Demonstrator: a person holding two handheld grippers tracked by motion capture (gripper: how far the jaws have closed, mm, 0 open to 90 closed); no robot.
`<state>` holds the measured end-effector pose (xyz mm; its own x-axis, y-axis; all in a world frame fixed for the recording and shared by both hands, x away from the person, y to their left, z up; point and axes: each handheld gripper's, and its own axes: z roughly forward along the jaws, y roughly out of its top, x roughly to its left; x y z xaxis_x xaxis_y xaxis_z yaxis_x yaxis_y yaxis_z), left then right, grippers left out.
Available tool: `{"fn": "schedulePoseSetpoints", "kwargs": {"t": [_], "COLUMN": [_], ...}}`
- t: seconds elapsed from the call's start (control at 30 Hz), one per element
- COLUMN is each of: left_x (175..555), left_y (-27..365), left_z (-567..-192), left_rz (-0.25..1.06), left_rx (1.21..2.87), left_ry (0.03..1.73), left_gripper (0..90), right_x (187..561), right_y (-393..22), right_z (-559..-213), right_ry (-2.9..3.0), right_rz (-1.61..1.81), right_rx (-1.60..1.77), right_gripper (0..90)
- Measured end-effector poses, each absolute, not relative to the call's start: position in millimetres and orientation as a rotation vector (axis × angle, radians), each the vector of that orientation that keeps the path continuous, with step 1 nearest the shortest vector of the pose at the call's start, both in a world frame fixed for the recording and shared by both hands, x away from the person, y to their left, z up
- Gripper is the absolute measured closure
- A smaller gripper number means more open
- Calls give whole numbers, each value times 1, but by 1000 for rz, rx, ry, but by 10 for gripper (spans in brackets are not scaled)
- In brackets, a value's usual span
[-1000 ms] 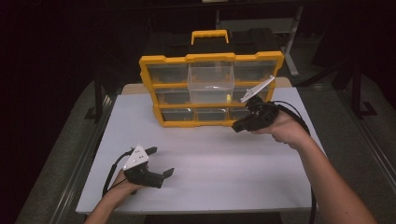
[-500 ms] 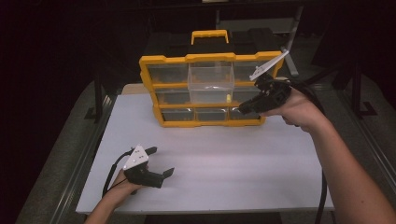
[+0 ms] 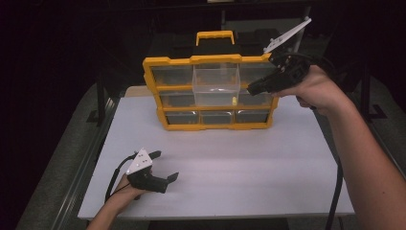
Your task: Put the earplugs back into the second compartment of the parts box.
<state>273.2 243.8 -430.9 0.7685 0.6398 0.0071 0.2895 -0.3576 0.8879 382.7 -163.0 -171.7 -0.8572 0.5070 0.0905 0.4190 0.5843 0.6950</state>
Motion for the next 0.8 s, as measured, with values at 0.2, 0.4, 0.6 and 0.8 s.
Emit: {"fn": "schedulePoseSetpoints", "kwargs": {"t": [0.2, 0.4, 0.6, 0.8], "left_x": [273, 273, 273, 273], "left_y": [244, 244, 244, 245], "left_z": [-431, -431, -431, -431], "left_rz": [437, 437, 437, 437], "left_rx": [1955, 1956, 1954, 1955], "left_ry": [703, 701, 702, 704], "left_gripper": [3, 3, 2, 3], "right_x": [386, 393, 402, 411], "right_y": [-160, -149, -132, -118], "right_z": [-151, -141, -142, -150], "right_ry": [2668, 2660, 2672, 2691], "right_rz": [1150, 1157, 1151, 1135], "right_rx": [785, 771, 757, 757], "right_gripper": [789, 789, 787, 783]}}
